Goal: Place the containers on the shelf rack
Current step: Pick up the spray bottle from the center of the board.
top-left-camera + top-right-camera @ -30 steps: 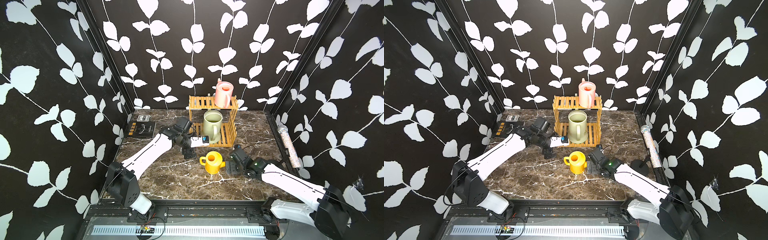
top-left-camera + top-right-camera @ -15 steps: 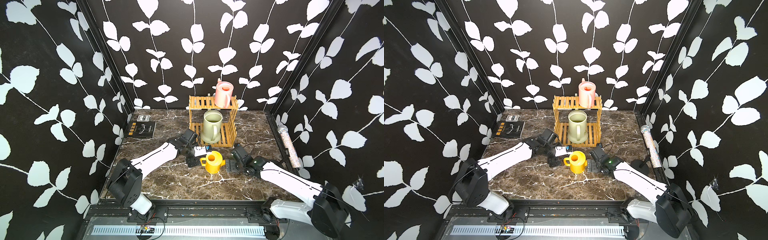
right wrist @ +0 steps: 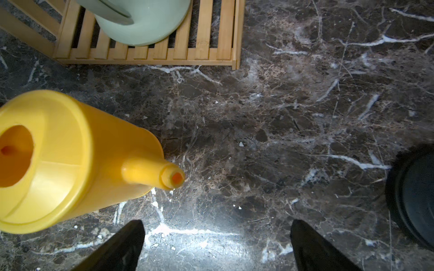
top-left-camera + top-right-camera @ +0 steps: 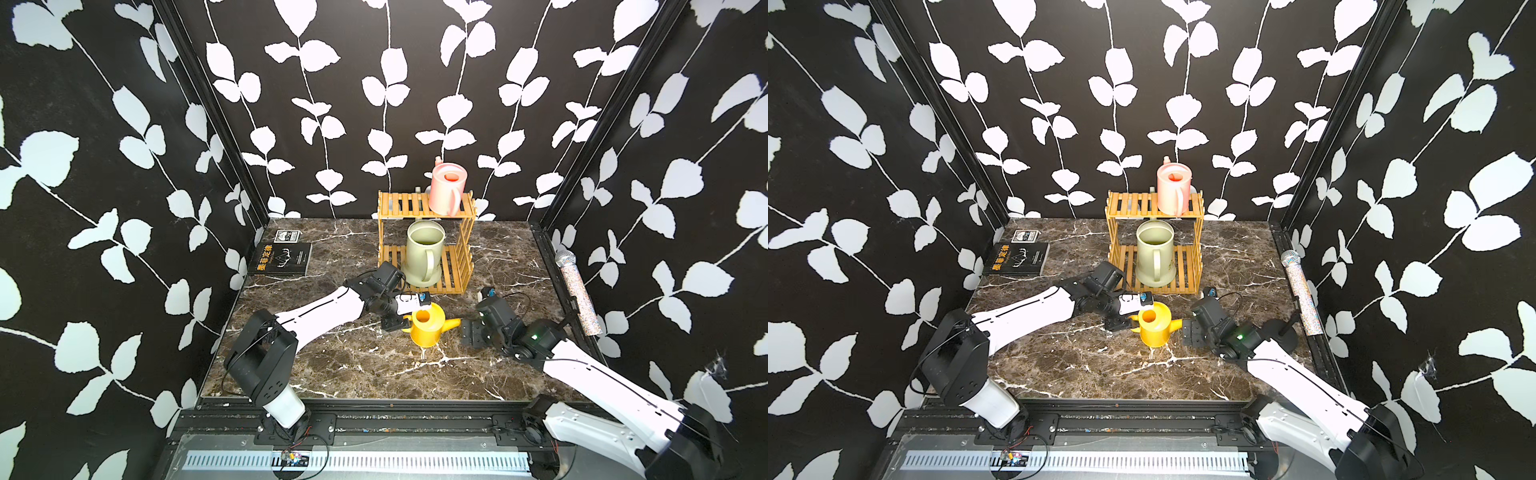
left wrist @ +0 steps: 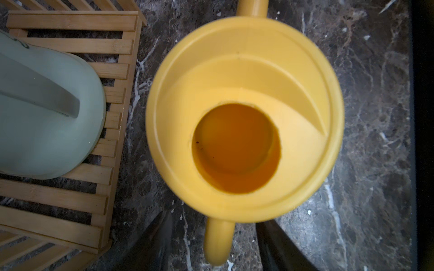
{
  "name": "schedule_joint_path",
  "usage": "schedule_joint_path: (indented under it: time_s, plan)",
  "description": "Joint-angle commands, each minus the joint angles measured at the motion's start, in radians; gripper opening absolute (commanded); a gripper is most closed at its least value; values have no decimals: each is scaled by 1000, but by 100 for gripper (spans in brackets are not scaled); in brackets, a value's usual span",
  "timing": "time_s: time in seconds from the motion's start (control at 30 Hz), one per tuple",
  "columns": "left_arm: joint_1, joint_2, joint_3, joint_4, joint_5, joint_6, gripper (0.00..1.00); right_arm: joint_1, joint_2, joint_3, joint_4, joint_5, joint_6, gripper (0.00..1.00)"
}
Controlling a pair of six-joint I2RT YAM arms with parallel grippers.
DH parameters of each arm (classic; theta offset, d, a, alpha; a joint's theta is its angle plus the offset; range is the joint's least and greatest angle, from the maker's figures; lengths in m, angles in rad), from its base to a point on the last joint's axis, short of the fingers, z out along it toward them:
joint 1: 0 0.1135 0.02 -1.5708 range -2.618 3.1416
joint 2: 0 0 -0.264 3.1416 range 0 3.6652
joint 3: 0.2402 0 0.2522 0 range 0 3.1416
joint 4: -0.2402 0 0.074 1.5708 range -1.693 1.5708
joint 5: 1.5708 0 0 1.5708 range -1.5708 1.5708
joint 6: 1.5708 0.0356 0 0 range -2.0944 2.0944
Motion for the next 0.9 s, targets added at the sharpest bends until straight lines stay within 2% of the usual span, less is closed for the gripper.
schedule_joint_path:
  time_s: [0.0,0.07,0.2,0.6,0.7,0.87]
  plan:
    - [-11,-3,-13,8,19,-19,48,-17,-32,0,-38,33,-10,99]
    - [-15,0,-16,14,27,-24,41,-26,-46,9,-52,48,-36,99]
    - [-26,10,-10,2,24,-25,37,-55,-79,28,-82,73,-67,99]
    - [-35,-21,44,-83,42,-29,4,-145,-192,51,-124,153,-193,99]
    - [-35,-35,77,-130,25,-46,1,-161,-222,50,-130,194,-232,99]
    - [-35,-78,142,-239,61,-45,1,-179,-290,3,-125,279,-316,99]
